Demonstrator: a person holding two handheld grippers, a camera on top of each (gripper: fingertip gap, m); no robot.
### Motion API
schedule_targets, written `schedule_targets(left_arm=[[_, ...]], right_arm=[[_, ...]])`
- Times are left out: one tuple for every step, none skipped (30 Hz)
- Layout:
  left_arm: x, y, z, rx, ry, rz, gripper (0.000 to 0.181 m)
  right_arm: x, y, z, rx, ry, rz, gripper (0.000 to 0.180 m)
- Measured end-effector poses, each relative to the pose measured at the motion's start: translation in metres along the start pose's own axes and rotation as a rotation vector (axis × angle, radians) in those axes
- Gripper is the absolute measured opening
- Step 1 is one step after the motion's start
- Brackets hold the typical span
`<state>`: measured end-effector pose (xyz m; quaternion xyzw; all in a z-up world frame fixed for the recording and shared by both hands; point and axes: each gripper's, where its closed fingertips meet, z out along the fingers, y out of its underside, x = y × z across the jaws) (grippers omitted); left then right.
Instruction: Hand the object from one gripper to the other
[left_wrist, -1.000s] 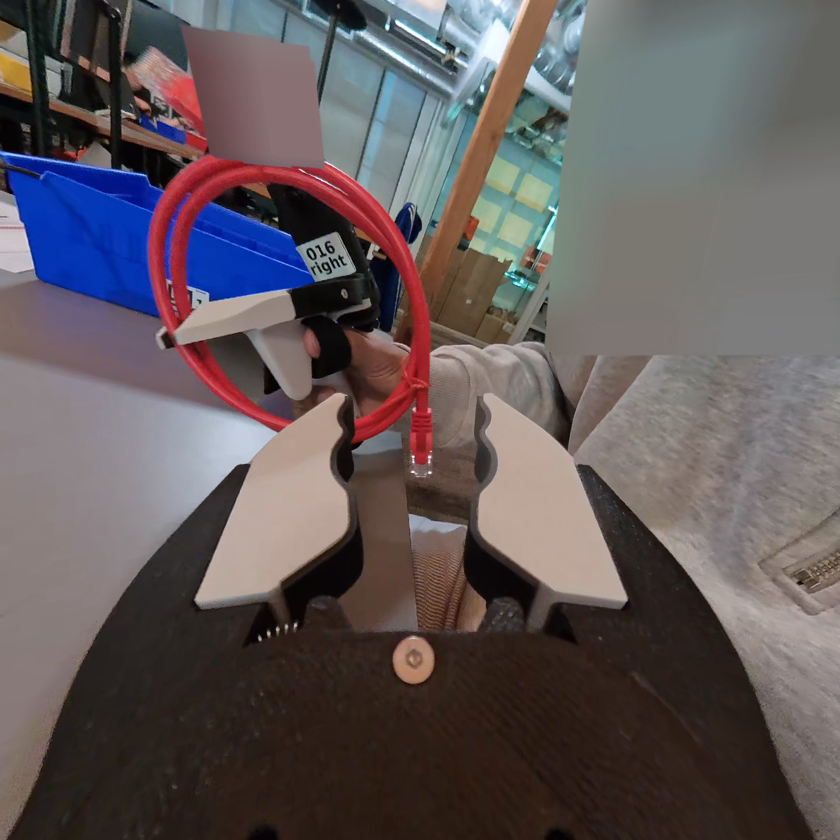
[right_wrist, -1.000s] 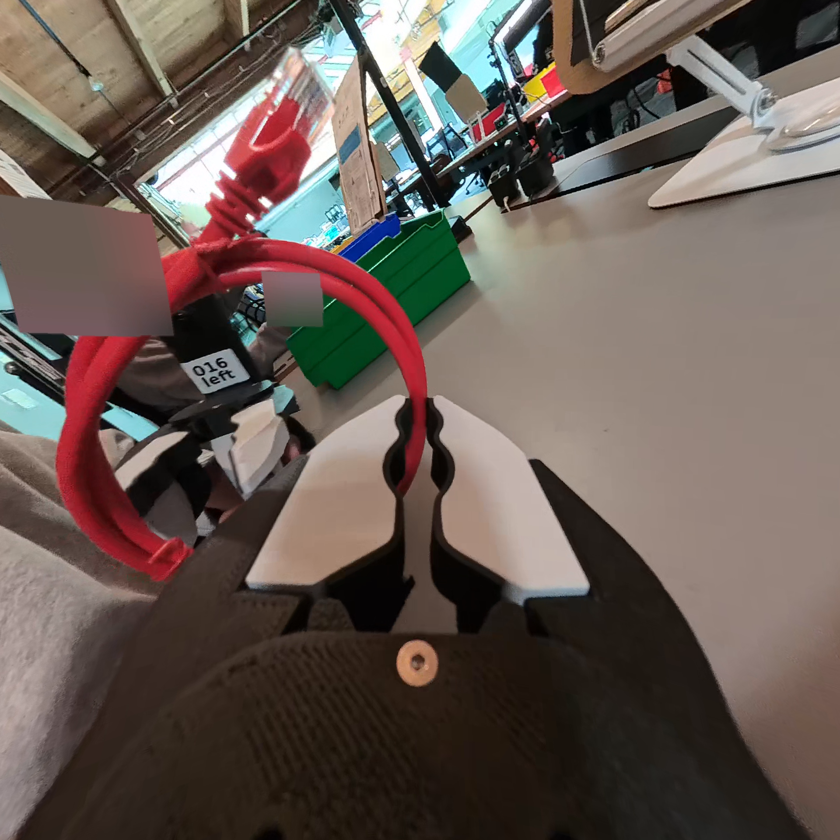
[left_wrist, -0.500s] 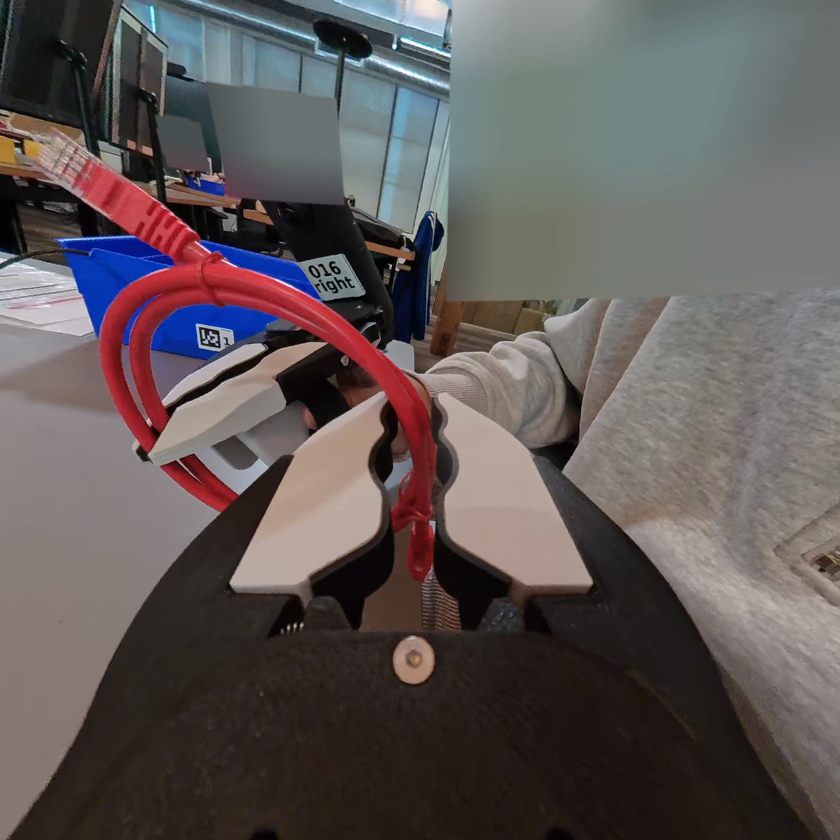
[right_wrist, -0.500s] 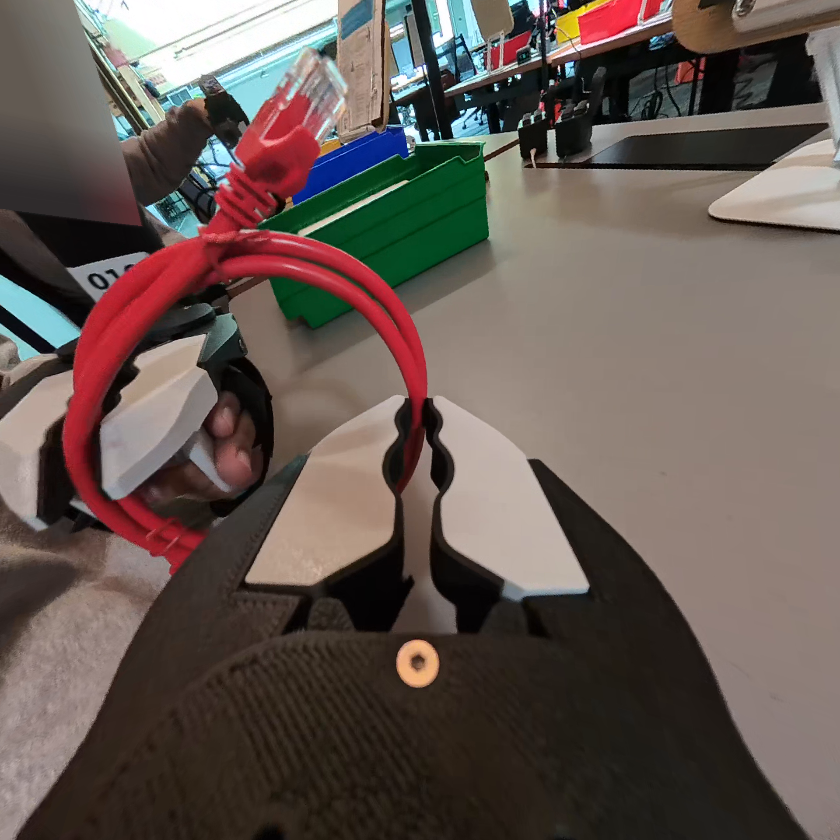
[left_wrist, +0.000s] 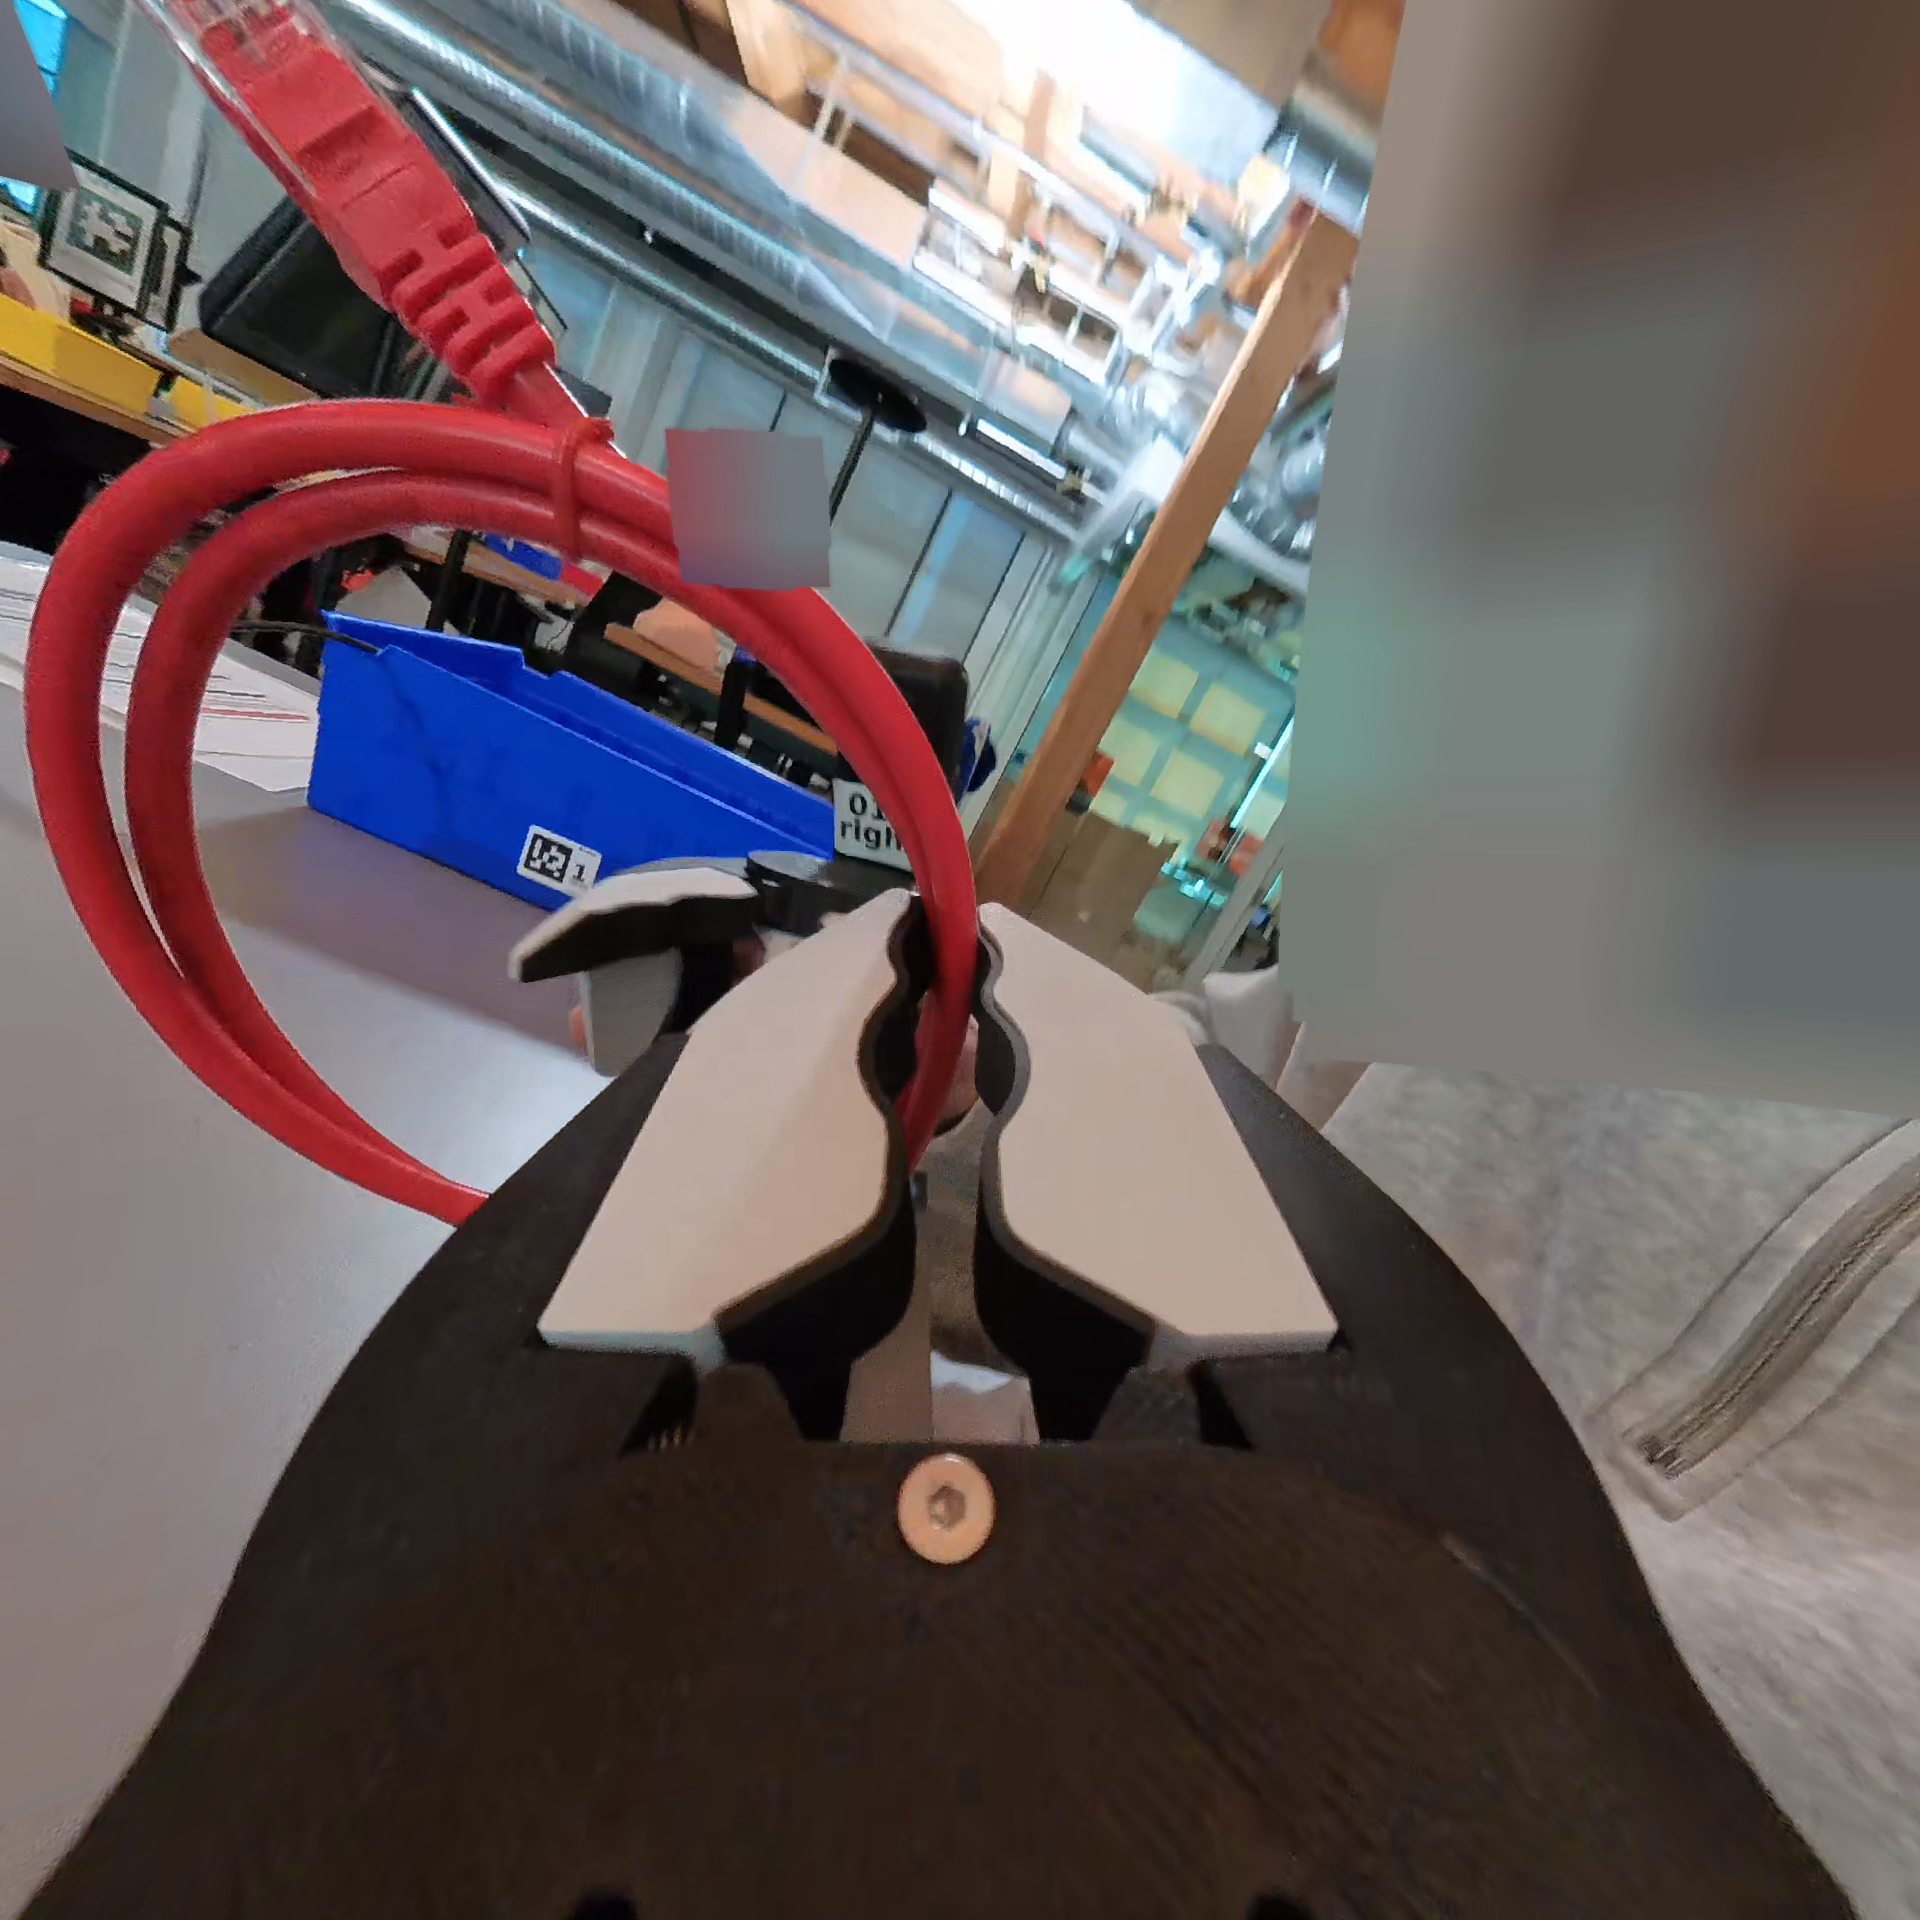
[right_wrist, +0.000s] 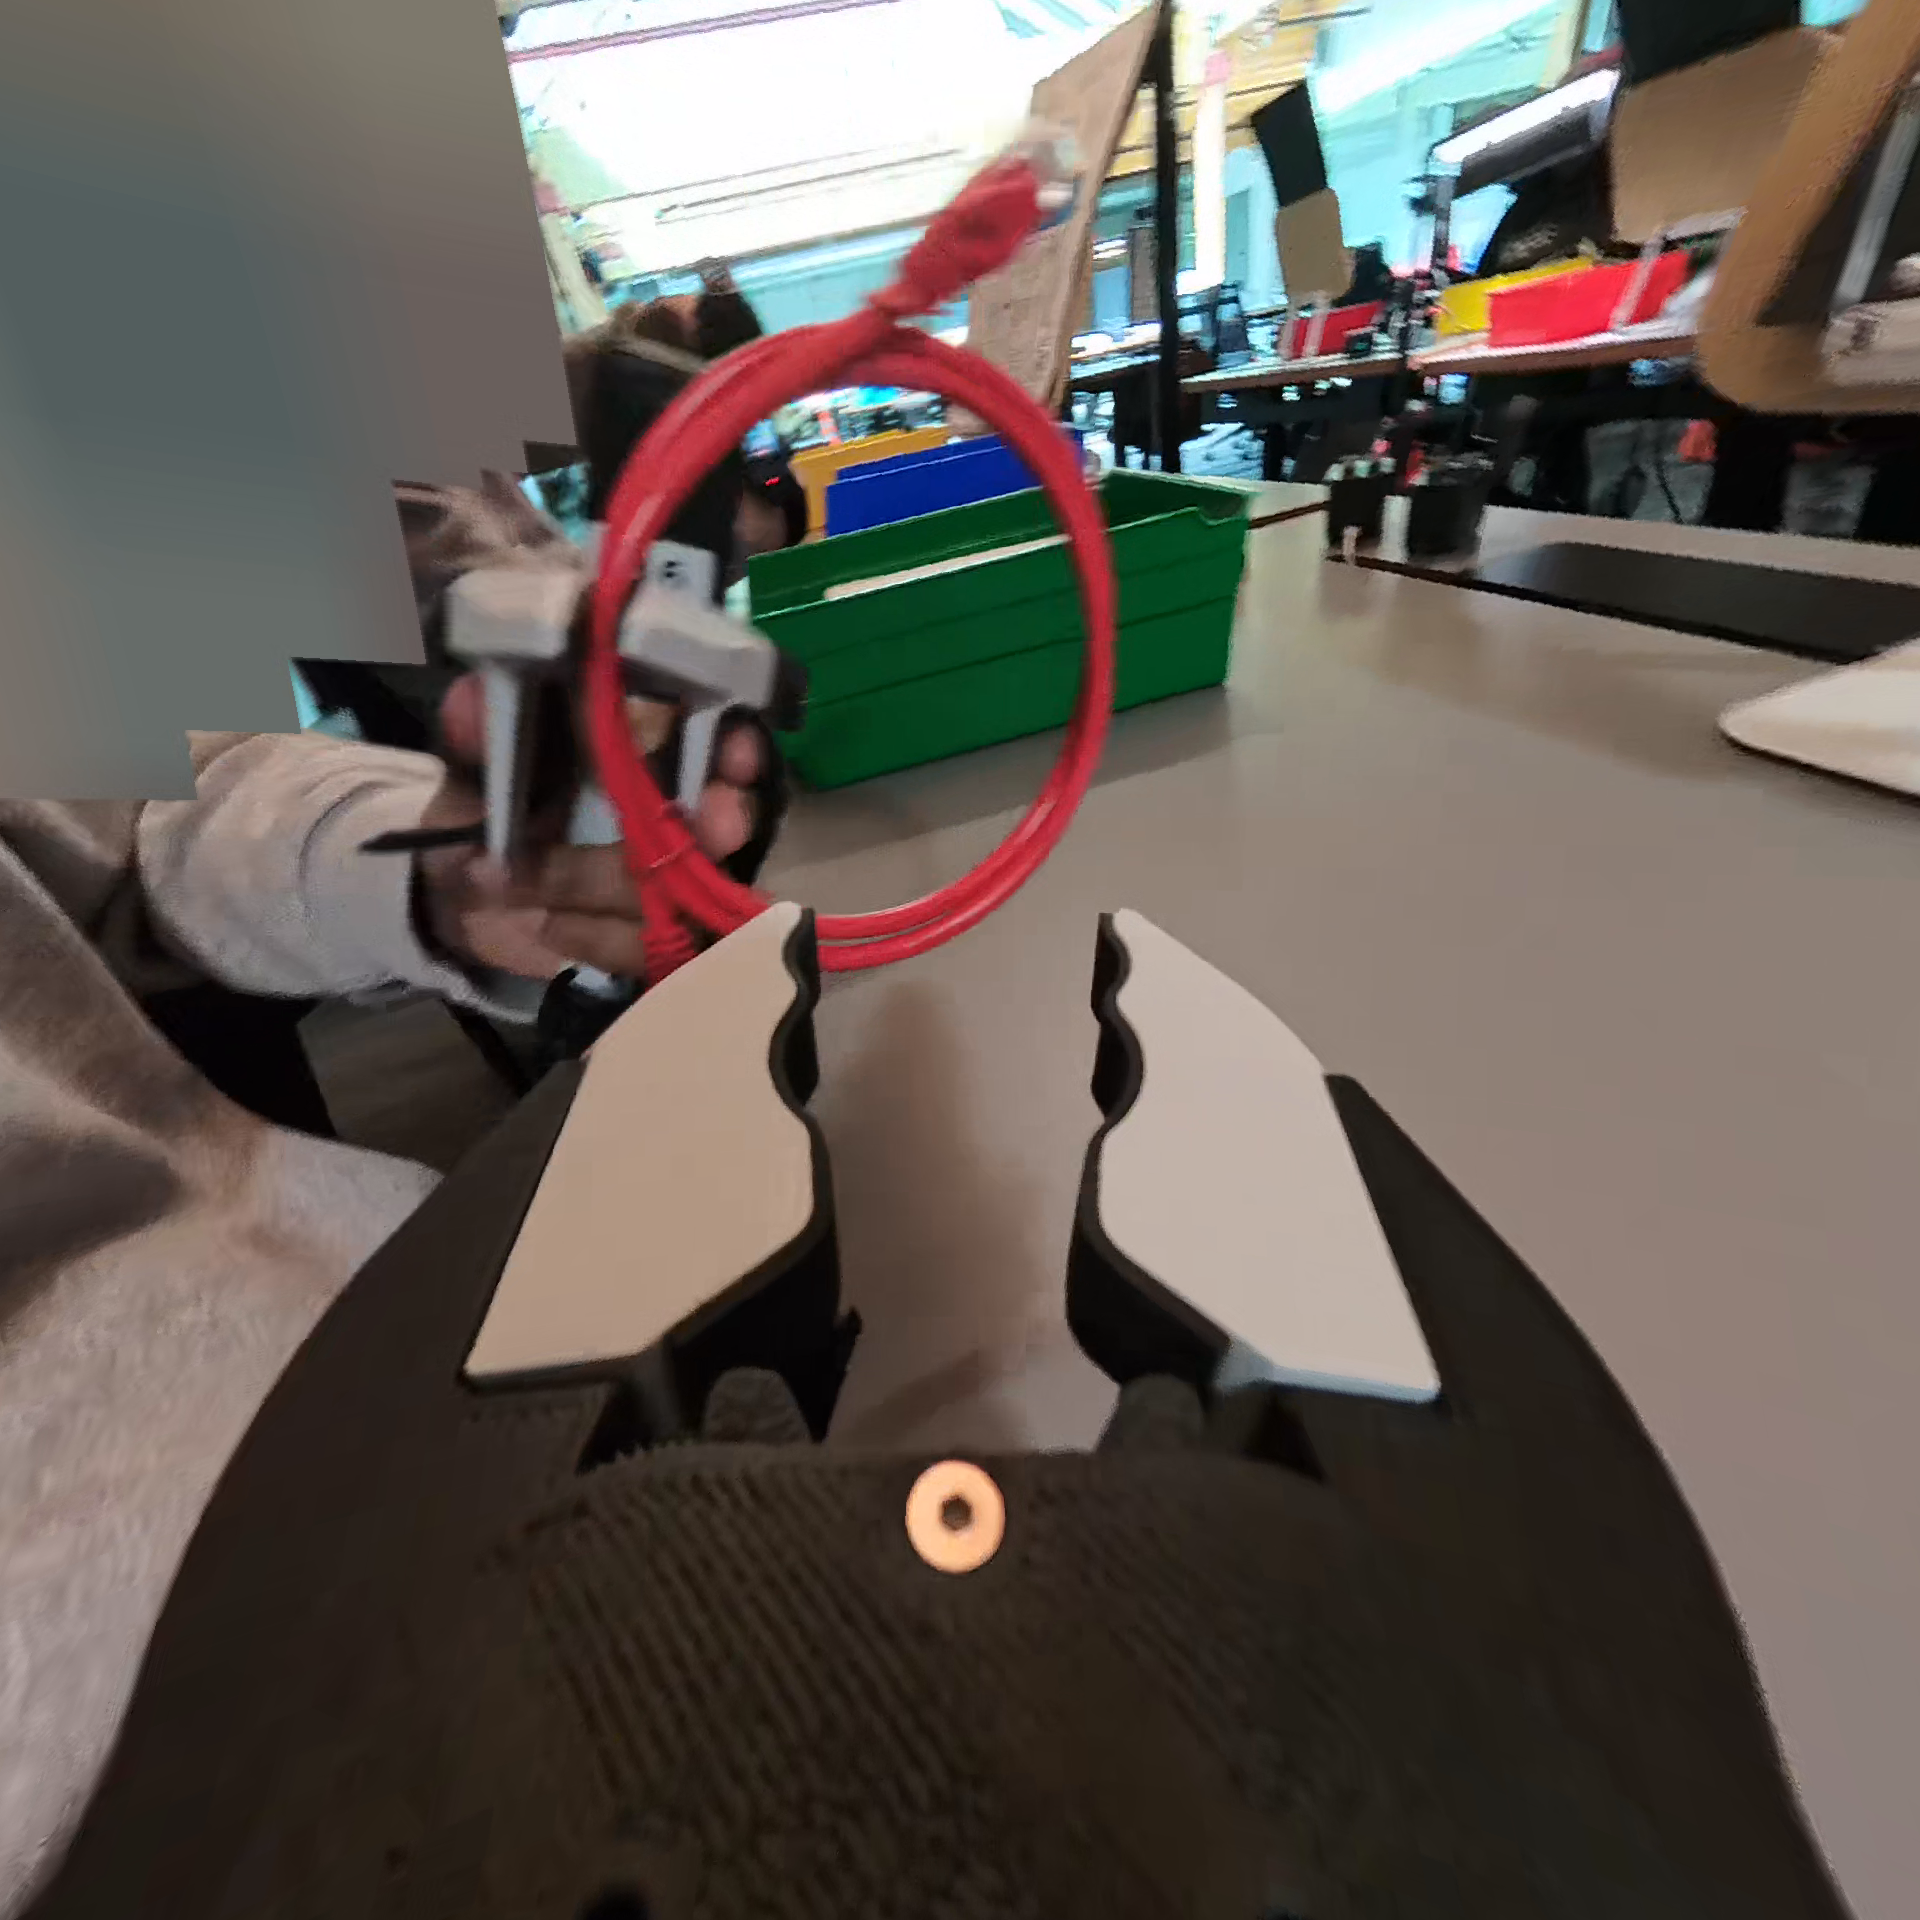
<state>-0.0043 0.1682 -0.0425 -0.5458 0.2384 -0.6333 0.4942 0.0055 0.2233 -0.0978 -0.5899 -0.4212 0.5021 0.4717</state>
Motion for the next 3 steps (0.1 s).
schedule_targets(left_arm=[[-0.002, -0.004, -0.003, 0.027, 0.004, -0.028, 0.004], [-0.004, -0.008, -0.005, 0.051, 0.008, -0.049, 0.005], [-0.005, -0.01, -0.007, 0.068, 0.009, -0.064, 0.005]], right_arm=[[-0.008, 0.001, 0.003, -0.01, -0.033, -0.034, 0.051], [-0.018, 0.003, 0.006, -0.023, -0.069, -0.067, 0.05], [-0.028, 0.006, 0.009, -0.036, -0.106, -0.101, 0.049]])
